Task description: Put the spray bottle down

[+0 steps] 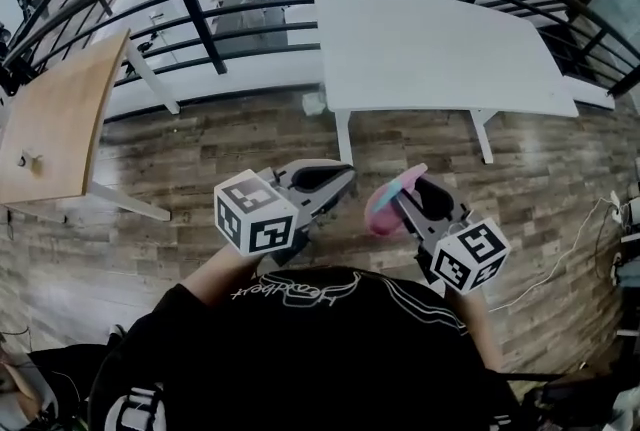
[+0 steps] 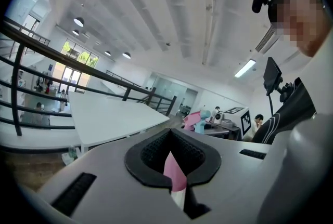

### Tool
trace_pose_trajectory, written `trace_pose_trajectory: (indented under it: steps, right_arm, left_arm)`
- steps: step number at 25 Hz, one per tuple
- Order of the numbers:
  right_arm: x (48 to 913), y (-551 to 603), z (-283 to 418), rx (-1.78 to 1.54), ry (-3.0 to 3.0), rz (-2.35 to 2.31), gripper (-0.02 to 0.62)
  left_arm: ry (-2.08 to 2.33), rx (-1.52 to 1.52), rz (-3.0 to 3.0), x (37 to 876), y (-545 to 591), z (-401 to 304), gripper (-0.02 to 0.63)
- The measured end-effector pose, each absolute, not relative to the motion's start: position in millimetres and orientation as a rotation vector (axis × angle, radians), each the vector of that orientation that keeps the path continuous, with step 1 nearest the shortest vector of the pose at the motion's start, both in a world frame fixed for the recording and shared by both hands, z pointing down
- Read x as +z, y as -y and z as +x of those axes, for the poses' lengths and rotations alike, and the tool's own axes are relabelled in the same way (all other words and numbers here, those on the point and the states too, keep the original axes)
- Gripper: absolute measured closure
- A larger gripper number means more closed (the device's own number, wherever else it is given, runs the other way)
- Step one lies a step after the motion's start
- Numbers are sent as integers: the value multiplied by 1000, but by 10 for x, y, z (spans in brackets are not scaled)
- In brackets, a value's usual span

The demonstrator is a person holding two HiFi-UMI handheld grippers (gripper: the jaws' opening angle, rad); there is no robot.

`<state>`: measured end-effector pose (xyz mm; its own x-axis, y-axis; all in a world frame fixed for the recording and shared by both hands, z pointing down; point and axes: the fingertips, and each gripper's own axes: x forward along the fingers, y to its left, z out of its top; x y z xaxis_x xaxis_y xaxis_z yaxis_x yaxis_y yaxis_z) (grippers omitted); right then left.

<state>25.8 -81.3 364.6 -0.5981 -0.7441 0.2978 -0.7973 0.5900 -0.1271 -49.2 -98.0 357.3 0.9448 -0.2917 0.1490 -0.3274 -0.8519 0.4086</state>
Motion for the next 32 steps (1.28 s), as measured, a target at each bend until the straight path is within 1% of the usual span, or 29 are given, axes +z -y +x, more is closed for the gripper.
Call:
trace_pose_trajectory:
  steps: [9,17,23,32]
  right_arm:
    - [3685,963,249,381,2608,1288,460]
    - [3622,1259,370,342,2639,1265,460]
    - [3695,1635,505,359,2652,1235,460]
    - [3919,2498,874,403,2657,1180,460]
  left_arm:
    - [446,124,2658,3588,1117,-530,598]
    - [462,117,2676,3557,1352,-391,598]
    - [483,123,2659,3615,1714,-242,598]
    - [531,143,2592,3853,2521,155,598]
